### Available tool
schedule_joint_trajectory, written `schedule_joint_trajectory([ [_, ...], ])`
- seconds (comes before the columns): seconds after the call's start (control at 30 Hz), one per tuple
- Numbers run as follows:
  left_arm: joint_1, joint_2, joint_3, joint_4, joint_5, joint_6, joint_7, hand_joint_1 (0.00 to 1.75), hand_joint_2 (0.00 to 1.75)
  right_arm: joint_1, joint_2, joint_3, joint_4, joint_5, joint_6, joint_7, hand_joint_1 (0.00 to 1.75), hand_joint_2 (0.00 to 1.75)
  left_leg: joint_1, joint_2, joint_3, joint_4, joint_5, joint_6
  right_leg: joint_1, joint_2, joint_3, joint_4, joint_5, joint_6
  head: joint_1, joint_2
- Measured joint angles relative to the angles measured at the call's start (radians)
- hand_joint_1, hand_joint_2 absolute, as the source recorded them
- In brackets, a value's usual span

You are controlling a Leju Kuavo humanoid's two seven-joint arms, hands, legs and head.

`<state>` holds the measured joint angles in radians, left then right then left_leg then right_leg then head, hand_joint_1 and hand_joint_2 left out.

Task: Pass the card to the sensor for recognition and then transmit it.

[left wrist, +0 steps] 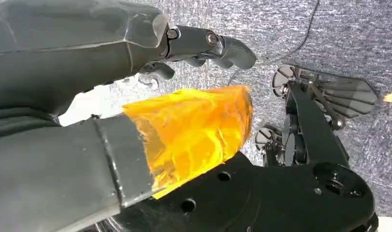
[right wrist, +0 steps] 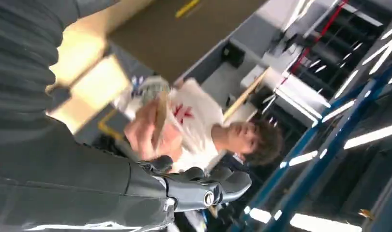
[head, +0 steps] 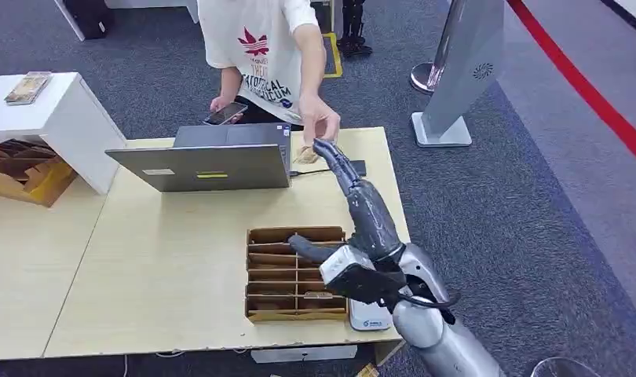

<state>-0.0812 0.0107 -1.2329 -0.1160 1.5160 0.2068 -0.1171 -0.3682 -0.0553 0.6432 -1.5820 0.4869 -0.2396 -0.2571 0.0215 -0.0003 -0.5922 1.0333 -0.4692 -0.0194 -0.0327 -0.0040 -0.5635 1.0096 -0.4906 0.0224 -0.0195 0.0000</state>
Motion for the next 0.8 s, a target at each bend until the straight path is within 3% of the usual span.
schedule_joint_trajectory([
  [0.13,-0.006,0.0,-0.015,0.0,-0.009,-0.003,0.002,0.0,0.0,-0.051,0.0,0.028,0.029,0.106,-0.033,0.027,0.0,1.75,0.0,0.0,0.0,0.0,0.0,0.0,0.0,0.0,0.0,0.0,0.0,0.0,0.0,0.0],
  [0.33,-0.006,0.0,-0.016,0.0,-0.009,-0.003,0.003,0.0,0.0,-0.055,0.0,0.029,0.03,0.111,-0.034,0.028,0.0,1.75,0.0,0.0,0.0,0.0,0.0,0.0,0.0,0.0,0.0,0.0,0.0,0.0,0.0,0.0],
  [0.47,-0.026,0.0,-0.064,0.0,-0.032,-0.017,0.028,0.0,0.0,-0.2,0.0,0.107,0.16,0.435,-0.119,0.111,0.0,1.75,0.0,0.0,0.0,0.0,0.0,0.0,0.0,0.0,0.0,0.0,0.001,0.0,0.0,0.0],
  [0.8,-0.038,0.0,-0.095,0.0,-0.032,-0.025,0.04,0.0,0.0,-0.294,0.0,0.173,0.293,0.584,-0.15,0.158,0.0,1.75,0.0,0.0,0.0,0.0,0.0,0.0,0.0,0.0,0.0,0.0,0.001,0.0,0.0,0.0],
])
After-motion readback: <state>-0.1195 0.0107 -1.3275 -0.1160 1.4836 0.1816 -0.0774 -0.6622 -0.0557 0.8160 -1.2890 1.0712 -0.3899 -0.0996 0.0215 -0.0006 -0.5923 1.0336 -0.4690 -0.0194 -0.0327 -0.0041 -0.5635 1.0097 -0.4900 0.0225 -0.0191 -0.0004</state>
